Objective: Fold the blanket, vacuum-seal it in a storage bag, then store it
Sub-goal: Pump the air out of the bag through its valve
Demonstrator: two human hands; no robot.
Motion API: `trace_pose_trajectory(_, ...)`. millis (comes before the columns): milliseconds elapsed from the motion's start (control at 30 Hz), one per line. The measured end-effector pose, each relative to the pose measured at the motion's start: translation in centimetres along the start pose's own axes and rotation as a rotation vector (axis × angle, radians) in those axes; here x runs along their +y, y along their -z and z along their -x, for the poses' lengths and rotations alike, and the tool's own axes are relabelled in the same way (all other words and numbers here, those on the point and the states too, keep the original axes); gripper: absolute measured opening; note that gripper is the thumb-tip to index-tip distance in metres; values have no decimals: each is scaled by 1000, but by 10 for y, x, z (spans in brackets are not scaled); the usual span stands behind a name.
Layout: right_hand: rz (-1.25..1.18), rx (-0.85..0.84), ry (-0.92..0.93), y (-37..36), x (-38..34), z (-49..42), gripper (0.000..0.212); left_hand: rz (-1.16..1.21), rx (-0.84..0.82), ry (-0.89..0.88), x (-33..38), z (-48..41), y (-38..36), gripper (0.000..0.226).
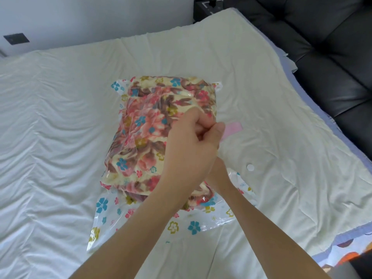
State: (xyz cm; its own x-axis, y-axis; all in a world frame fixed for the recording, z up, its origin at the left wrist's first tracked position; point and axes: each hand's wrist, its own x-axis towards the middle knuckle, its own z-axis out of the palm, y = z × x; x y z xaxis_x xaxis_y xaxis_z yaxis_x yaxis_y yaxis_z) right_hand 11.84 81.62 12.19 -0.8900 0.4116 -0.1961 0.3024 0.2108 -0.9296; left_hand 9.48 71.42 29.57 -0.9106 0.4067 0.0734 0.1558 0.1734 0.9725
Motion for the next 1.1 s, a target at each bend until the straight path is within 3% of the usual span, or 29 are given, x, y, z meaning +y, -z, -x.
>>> trace_pose_trajectory(67,-1,-2,6,0,3,2,15,-125,-18,182,-36,-1,-3,21)
trace_pose_trajectory(167,-1,3,24,1,1,4,22,-227,-16,381,-65,-8,-9,24)
trace_pose_trajectory(233,-15,5,-12,3,-4,3,22,-242,-13,286,-49,-12,-9,21)
trace_pose_trajectory(333,-32,-16,-12,6,-5,2,35,-76,16,22,-3,-5,0,22)
trace_pose_trajectory(400,-29,-13,-10,4,1,2,37,-81,14,55,-12,-1,2,22)
trace_pose_trajectory(500,-5,-2,-6,-2,0,4,28,-259,-36,311,-57,-6,-2,26)
trace_pose_trajectory(567,3,6,6,-2,-7,3,27,-255,-17,365,-63,-10,-3,25)
trace_pose_trajectory(733,-32,12,11,0,-9,5,26,21,39,78,5,-1,10,19)
trace_pose_trajectory(800,-22,27,14,-1,-2,6,24,51,16,111,-4,11,11,16)
trace_pose_trajectory(900,-1,-15,25,-4,9,8,20,-136,-27,335,-47,11,4,19)
trace_pose_trajectory(967,9,-9,32,-4,3,8,23,-152,5,379,-51,7,0,21)
trace_pose_trajectory(1033,0,0,-4,0,0,7,16,-114,5,249,-31,4,0,19)
trace_pose_trajectory(1100,6,0,12,3,-4,5,39,-35,7,91,1,5,6,16)
